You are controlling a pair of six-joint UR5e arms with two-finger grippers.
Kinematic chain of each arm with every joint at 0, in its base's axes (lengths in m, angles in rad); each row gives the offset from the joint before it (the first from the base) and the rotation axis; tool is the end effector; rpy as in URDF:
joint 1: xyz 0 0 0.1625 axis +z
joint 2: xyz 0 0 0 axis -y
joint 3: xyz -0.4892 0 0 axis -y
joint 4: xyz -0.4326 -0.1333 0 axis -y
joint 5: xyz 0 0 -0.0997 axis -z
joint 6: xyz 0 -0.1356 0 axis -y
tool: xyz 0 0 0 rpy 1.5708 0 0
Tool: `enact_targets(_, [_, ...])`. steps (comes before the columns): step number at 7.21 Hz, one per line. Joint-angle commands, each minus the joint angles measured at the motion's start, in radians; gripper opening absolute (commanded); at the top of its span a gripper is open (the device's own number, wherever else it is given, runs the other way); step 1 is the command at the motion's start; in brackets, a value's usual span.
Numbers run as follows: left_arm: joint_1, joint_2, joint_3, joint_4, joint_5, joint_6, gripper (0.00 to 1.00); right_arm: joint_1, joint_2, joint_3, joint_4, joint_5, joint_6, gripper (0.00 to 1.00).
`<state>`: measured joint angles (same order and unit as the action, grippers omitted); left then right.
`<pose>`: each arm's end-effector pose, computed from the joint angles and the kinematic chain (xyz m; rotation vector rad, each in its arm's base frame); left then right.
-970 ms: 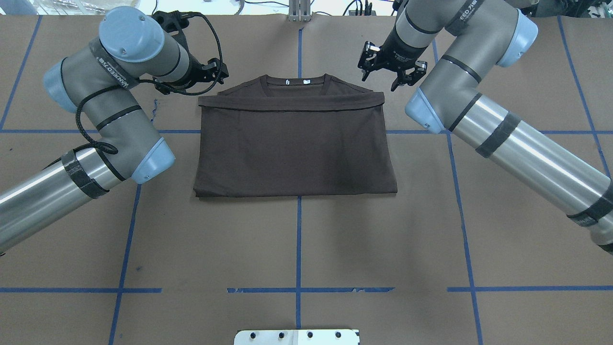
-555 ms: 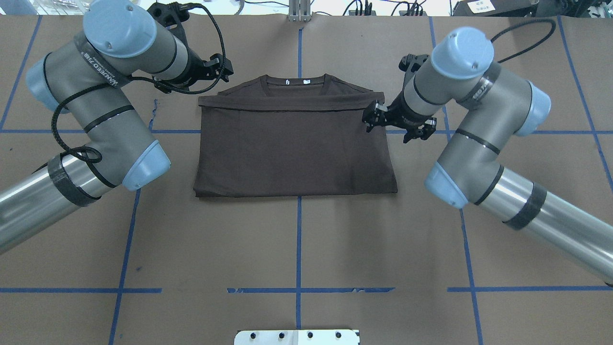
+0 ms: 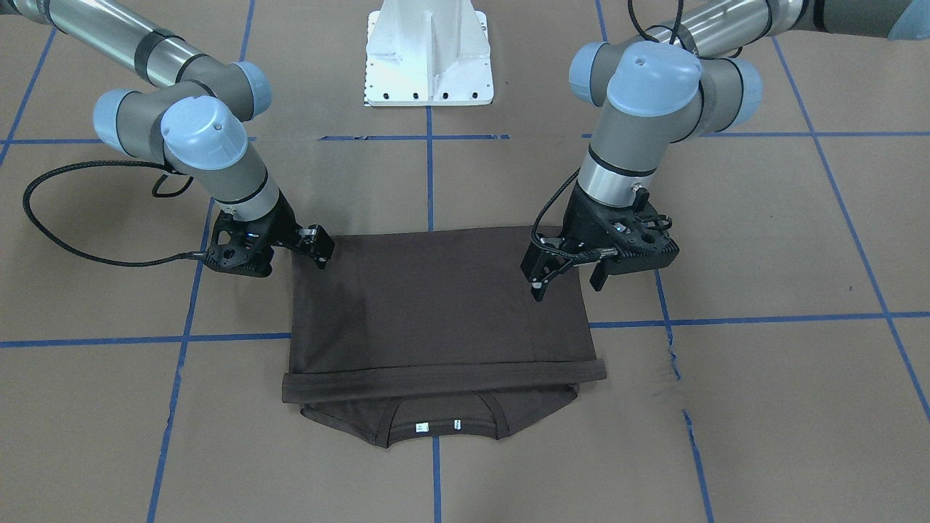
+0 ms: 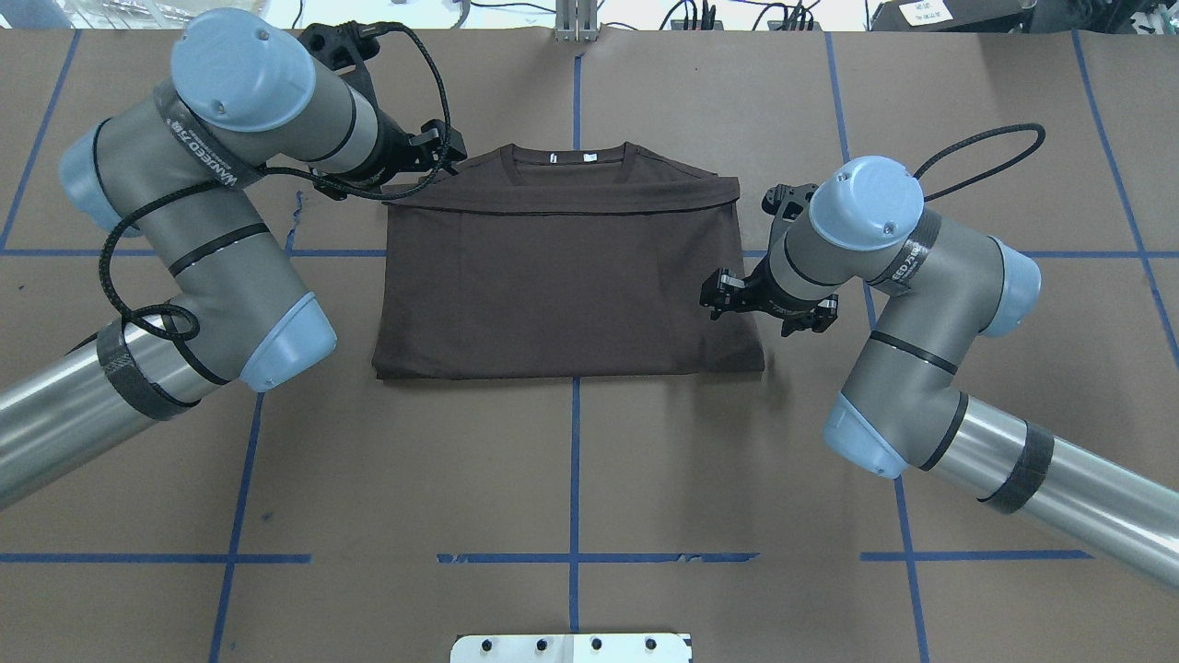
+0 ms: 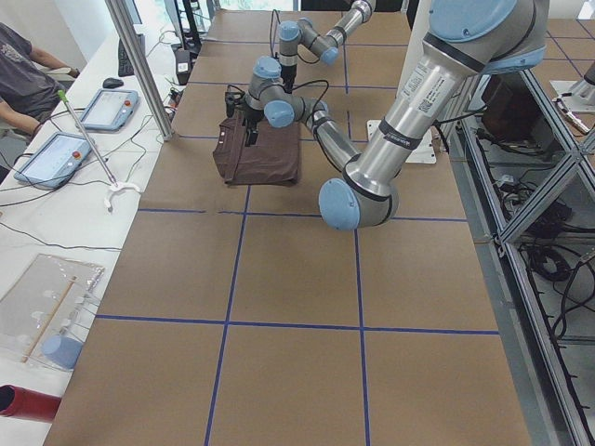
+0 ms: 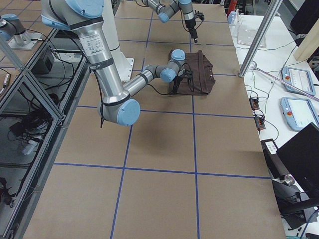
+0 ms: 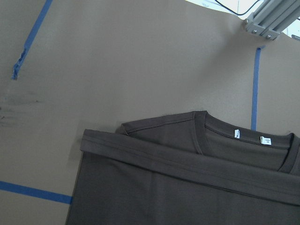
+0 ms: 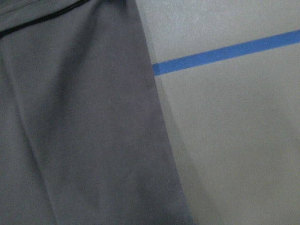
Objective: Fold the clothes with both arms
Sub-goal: 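Move the right gripper down to the shirt's side edge and grasp it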
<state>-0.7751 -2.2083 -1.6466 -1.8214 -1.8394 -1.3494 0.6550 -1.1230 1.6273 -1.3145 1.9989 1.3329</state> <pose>0.4909 -0.6171 0.2652 0.2418 0.9653 -0.3782 -0.5462 -0.5166 0.4151 -0.0440 -0.8521 0.2288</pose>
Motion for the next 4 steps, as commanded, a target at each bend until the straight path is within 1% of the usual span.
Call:
enact_targets(1, [0.002, -0.001, -0.002, -0.001, 0.000, -0.004, 1.00, -0.017, -0.001, -0.007, 0.000, -0.002, -0.003, 0.99])
enact_targets(2, [0.002, -0.002, -0.002, -0.001, 0.000, -0.004, 1.00, -0.020, -0.001, -0.009, 0.000, -0.002, -0.004, 0.93])
enact_targets(3, [0.002, -0.001, -0.002, -0.003, 0.000, -0.004, 1.00, -0.020, -0.001, -0.010, 0.000, -0.002, -0.003, 0.73])
enact_targets(4, [0.002, -0.004, -0.002, -0.003, 0.000, -0.005, 1.00, -0.018, -0.001, -0.010, 0.000, -0.002, -0.003, 0.38])
